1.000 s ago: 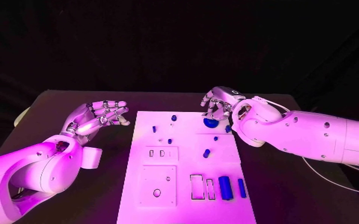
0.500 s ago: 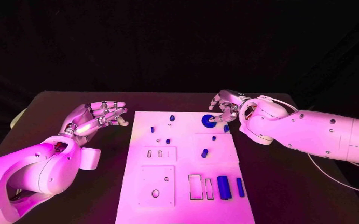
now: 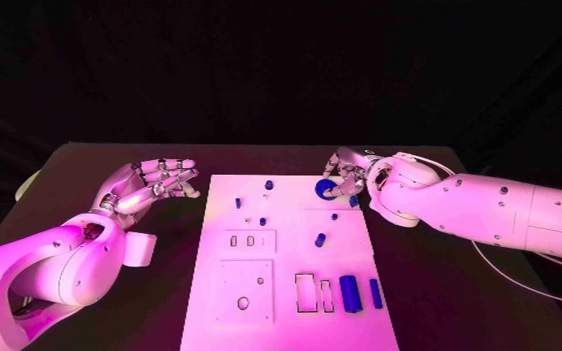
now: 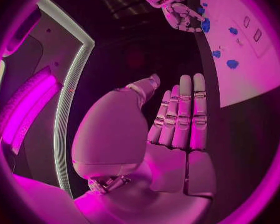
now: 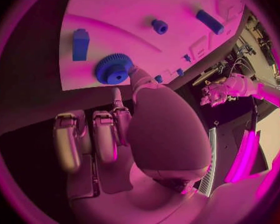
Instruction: Assemble the parts on the task board
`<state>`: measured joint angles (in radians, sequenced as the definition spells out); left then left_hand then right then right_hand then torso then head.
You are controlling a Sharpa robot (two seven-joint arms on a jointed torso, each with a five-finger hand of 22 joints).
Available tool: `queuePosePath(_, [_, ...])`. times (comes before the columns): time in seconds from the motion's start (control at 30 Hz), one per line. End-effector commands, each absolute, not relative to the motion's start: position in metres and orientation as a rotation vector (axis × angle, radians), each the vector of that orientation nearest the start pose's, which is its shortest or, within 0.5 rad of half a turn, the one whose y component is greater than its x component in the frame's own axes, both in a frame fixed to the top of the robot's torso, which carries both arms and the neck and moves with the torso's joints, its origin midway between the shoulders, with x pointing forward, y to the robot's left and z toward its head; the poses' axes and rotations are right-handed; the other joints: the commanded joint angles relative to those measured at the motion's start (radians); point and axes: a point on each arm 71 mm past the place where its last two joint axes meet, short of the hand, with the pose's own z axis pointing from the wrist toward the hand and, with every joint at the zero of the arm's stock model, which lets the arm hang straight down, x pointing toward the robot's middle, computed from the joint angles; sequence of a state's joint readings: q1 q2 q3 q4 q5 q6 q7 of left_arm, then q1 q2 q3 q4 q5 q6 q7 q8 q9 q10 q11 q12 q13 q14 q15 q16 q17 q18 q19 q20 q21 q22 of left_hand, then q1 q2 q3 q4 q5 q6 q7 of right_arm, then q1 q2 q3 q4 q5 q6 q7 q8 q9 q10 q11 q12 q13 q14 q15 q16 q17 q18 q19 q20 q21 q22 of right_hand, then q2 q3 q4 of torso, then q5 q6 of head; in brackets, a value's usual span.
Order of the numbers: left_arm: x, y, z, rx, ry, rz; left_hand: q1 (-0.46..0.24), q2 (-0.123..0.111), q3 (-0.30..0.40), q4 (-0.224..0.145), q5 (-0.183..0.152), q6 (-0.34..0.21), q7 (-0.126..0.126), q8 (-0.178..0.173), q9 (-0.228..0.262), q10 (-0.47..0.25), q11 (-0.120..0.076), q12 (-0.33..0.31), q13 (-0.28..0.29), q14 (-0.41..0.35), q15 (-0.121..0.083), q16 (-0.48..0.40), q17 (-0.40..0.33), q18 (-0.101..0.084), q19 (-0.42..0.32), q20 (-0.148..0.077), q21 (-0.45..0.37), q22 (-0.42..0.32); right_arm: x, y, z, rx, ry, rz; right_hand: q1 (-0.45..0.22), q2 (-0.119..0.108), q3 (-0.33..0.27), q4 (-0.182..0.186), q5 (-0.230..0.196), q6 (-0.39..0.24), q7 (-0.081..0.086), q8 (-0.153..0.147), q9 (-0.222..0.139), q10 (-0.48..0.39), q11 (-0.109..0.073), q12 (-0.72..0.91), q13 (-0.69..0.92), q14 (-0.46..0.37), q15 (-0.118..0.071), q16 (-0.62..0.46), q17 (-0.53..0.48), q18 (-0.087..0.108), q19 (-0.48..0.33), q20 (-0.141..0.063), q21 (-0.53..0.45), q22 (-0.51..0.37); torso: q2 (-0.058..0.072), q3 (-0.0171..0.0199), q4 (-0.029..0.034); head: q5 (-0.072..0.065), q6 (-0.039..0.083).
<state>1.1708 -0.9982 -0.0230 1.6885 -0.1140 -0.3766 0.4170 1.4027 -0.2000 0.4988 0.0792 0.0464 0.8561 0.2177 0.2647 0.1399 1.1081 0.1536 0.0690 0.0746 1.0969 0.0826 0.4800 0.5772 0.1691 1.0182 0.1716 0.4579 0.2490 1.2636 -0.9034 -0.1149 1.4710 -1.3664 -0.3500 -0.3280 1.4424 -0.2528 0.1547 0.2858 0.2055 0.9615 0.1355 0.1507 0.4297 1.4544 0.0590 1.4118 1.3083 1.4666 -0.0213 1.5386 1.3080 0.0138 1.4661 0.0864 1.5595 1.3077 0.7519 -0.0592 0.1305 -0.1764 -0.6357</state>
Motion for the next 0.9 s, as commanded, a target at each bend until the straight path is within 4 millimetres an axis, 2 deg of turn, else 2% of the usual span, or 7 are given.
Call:
queuePosePath(0.03, [0.4542, 0.2349, -0.1665, -0.995, 1.398, -1.515, -0.001, 0.003, 0.002, -0.003, 0.004, -0.006, 0.006, -0.005, 0.0, -0.008, 0.001, 0.0, -0.001, -0.005, -0.001, 0.006, 0.002, 0.007, -0.007, 0.0, 0.003, 0.001, 0.5015, -0.2643, -0.1906, 0.106, 1.757, 0.341, 0.007, 0.005, -0.003, 0.002, 0.007, -0.002, 0.004, 0.001, 0.0, 0.006, -0.002, 0.001, 0.117, 0.092, 0.006, 0.005, 0.202, -0.012, 0.101, 0.004, 0.006, 0.258, 0.0, -0.001, -0.0013, -0.002, 0.0])
queuePosePath(0.2, [0.4541, 0.2349, -0.1666, -0.996, 1.399, -1.515, -0.001, 0.004, 0.003, -0.005, 0.004, -0.006, 0.006, -0.005, 0.0, -0.008, 0.001, 0.0, -0.002, -0.006, -0.001, 0.006, 0.002, 0.007, -0.008, 0.0, 0.006, 0.003, 0.5029, -0.2649, -0.1922, 0.105, 1.765, 0.334, 0.017, 0.012, 0.004, 0.001, 0.02, 0.0, 0.005, 0.003, 0.001, 0.005, -0.002, 0.002, 0.12, 0.092, 0.007, 0.006, 0.204, -0.013, 0.104, 0.005, 0.01, 0.262, -0.001, -0.0006, 0.0017, -0.007, 0.0])
queuePosePath(0.4, [0.4543, 0.2358, -0.1667, -0.997, 1.398, -1.513, -0.001, 0.005, 0.005, -0.007, 0.004, -0.006, 0.006, -0.005, 0.0, -0.008, 0.001, 0.0, -0.002, -0.006, -0.001, 0.007, 0.003, 0.007, -0.01, 0.0, 0.009, 0.005, 0.503, -0.2655, -0.195, 0.103, 1.778, 0.328, 0.022, 0.013, 0.009, 0.001, 0.037, 0.002, 0.005, 0.004, 0.0, 0.005, -0.002, 0.004, 0.123, 0.093, 0.007, 0.007, 0.207, -0.014, 0.105, 0.006, 0.011, 0.263, -0.001, 0.0009, -0.0014, -0.002, -0.003])
queuePosePath(0.73, [0.4541, 0.236, -0.1667, -0.998, 1.4, -1.512, -0.001, 0.005, 0.005, -0.007, 0.004, -0.006, 0.006, -0.005, 0.0, -0.008, 0.001, 0.0, -0.002, -0.006, -0.001, 0.007, 0.003, 0.007, -0.01, 0.0, 0.009, 0.005, 0.5025, -0.2699, -0.1971, 0.103, 1.791, 0.321, 0.025, 0.015, 0.019, 0.002, 0.068, 0.005, 0.006, 0.005, 0.0, 0.004, -0.001, 0.004, 0.124, 0.092, 0.008, 0.008, 0.208, -0.014, 0.105, 0.007, 0.011, 0.263, 0.0, 0.0006, -0.0041, -0.008, -0.002])
queuePosePath(0.9, [0.4543, 0.2359, -0.1668, -0.998, 1.4, -1.512, -0.001, 0.005, 0.005, -0.007, 0.004, -0.006, 0.006, -0.005, 0.0, -0.008, 0.001, 0.0, -0.002, -0.006, -0.001, 0.007, 0.003, 0.007, -0.01, 0.0, 0.009, 0.005, 0.5022, -0.2699, -0.1982, 0.101, 1.802, 0.323, 0.03, 0.02, 0.03, 0.001, 0.082, 0.012, 0.005, 0.008, 0.0, 0.005, -0.002, 0.005, 0.127, 0.093, 0.008, 0.009, 0.21, -0.014, 0.105, 0.007, 0.011, 0.263, -0.001, 0.0004, -0.0016, -0.011, -0.004])
